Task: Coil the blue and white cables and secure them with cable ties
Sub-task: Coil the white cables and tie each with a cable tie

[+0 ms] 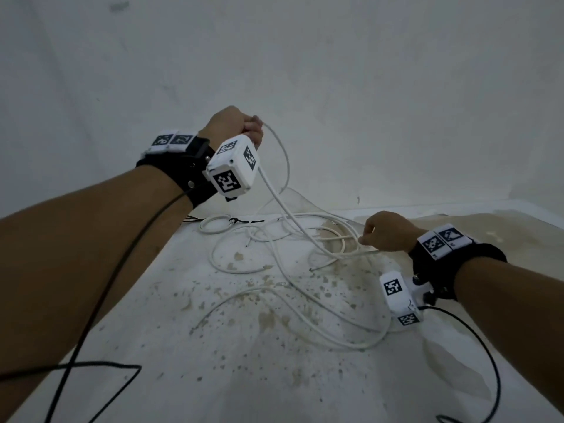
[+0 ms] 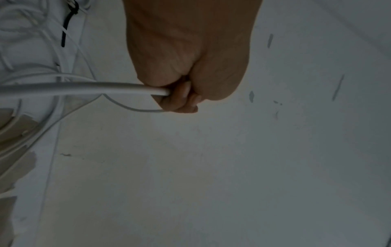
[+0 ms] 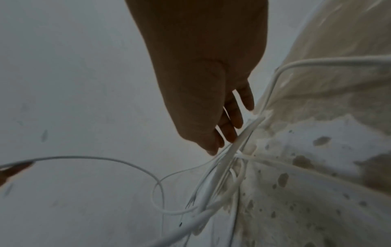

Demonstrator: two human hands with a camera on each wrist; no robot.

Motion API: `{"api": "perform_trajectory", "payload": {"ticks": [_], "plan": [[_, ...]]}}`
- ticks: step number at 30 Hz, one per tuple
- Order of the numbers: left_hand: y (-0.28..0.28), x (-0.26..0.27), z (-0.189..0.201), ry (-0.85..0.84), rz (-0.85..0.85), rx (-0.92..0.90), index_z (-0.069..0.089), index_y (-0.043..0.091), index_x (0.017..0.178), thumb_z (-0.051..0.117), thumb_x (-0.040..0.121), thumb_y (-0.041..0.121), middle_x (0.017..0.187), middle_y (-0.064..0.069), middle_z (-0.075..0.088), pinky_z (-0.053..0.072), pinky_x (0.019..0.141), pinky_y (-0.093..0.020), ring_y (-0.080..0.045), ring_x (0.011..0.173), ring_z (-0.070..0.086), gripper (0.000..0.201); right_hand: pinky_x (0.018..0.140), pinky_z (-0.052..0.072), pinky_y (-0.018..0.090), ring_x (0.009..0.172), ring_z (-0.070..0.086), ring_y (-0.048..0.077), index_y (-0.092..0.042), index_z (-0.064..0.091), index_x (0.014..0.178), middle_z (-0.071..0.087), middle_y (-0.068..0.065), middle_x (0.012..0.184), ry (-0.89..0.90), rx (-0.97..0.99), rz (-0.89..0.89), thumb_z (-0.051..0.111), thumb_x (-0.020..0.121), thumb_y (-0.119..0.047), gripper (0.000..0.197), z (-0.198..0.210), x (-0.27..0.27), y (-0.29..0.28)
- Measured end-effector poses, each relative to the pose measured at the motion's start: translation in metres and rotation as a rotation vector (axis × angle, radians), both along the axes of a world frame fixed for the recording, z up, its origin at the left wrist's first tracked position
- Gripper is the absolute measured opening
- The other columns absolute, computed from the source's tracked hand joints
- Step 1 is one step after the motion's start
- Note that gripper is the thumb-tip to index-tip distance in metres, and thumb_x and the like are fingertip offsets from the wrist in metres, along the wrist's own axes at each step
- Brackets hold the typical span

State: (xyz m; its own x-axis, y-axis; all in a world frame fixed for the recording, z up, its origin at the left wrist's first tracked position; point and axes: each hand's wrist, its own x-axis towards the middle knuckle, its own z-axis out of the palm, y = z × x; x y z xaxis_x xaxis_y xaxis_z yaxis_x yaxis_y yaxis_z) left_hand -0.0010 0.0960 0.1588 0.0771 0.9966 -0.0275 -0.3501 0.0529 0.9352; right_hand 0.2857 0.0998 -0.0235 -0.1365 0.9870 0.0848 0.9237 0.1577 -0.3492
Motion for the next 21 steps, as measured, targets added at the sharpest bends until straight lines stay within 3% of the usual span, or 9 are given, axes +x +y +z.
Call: {"api": "perform_trajectory", "payload": {"ticks": [2,5,8,12,14,16,18,20,21], "plan": [[-0.005,0.007,0.007,-0.203,-0.100,0.036,0.047,0.006,0.081,0.028,0.098,0.001,0.059,0.003,0.040,0.021,0.028,-0.016,-0.006,0.032,0.027,0.026,0.070,0.046,0.032,0.079,0.060,0.027,0.006,0.072,0.092,0.071,0.018,0.093,0.128,-0.003,-0.062,0.065,0.093,-0.025,0.032,-0.003,0.001,0.003],[-0.021,0.013,0.023,-0.246,-0.136,0.233,0.049,0.003,0.088,0.029,0.095,-0.004,0.060,0.002,0.039,0.017,0.028,-0.016,-0.004,0.034,0.023,0.023,0.068,0.058,0.041,0.072,0.065,0.035,0.012,0.068,0.085,0.070,0.025,0.086,0.213,-0.050,-0.190,0.063,0.093,-0.021,0.034,-0.005,0.006,0.008],[-0.029,0.014,0.035,-0.328,-0.162,0.333,0.053,0.002,0.090,0.029,0.096,-0.004,0.060,0.001,0.041,0.018,0.028,-0.016,-0.005,0.035,0.022,0.025,0.076,0.060,0.047,0.078,0.067,0.037,0.001,0.055,0.068,0.064,0.019,0.079,0.213,-0.073,-0.315,0.062,0.090,-0.017,0.029,-0.008,0.013,0.006],[-0.030,0.016,0.026,-0.301,-0.214,0.339,0.052,0.003,0.086,0.028,0.097,-0.003,0.060,0.001,0.041,0.018,0.028,-0.015,-0.004,0.035,0.023,0.027,0.073,0.059,0.035,0.075,0.063,0.024,-0.014,0.054,0.069,0.060,0.006,0.076,0.339,-0.305,-0.307,0.069,0.083,-0.009,0.021,-0.023,0.015,-0.002],[-0.025,0.016,0.012,-0.204,-0.209,0.297,0.051,0.004,0.089,0.028,0.097,-0.003,0.058,0.002,0.041,0.017,0.028,-0.014,-0.003,0.034,0.023,0.025,0.073,0.053,0.030,0.073,0.057,0.023,-0.017,0.045,0.060,0.049,0.001,0.063,0.344,-0.427,-0.333,0.066,0.084,-0.010,0.033,-0.029,0.010,0.001],[-0.019,0.015,-0.007,-0.012,-0.117,0.215,0.052,0.003,0.094,0.032,0.096,-0.004,0.055,0.002,0.042,0.018,0.028,-0.013,-0.003,0.034,0.024,0.022,0.070,0.042,0.026,0.071,0.049,0.020,-0.016,0.033,0.058,0.037,0.001,0.058,0.126,-0.283,-0.250,0.061,0.088,-0.010,0.041,-0.035,0.004,0.002],[-0.012,0.014,-0.032,0.298,0.025,0.139,0.054,0.003,0.092,0.036,0.096,-0.004,0.055,0.000,0.045,0.023,0.030,-0.013,-0.003,0.032,0.028,0.020,0.061,0.042,0.023,0.062,0.044,0.014,-0.015,0.036,0.065,0.036,0.002,0.064,0.461,-0.338,-0.359,0.052,0.094,-0.004,0.035,-0.015,-0.003,0.001],[-0.004,0.013,-0.061,0.528,0.133,0.070,0.056,0.003,0.082,0.038,0.096,-0.005,0.061,-0.005,0.045,0.029,0.033,-0.012,-0.005,0.033,0.035,0.024,0.046,0.044,0.012,0.063,0.042,0.008,-0.016,0.042,0.071,0.041,0.000,0.074,0.580,-0.286,-0.287,0.046,0.096,0.000,0.030,0.002,0.005,0.003],[0.001,0.013,-0.074,0.563,0.169,0.037,0.056,0.001,0.079,0.038,0.096,-0.006,0.064,-0.009,0.046,0.032,0.034,-0.012,-0.007,0.036,0.039,0.026,0.046,0.045,0.009,0.064,0.043,0.007,-0.016,0.043,0.071,0.043,0.001,0.075,0.669,-0.291,-0.306,0.044,0.096,0.001,0.031,0.012,0.007,0.002]]}}
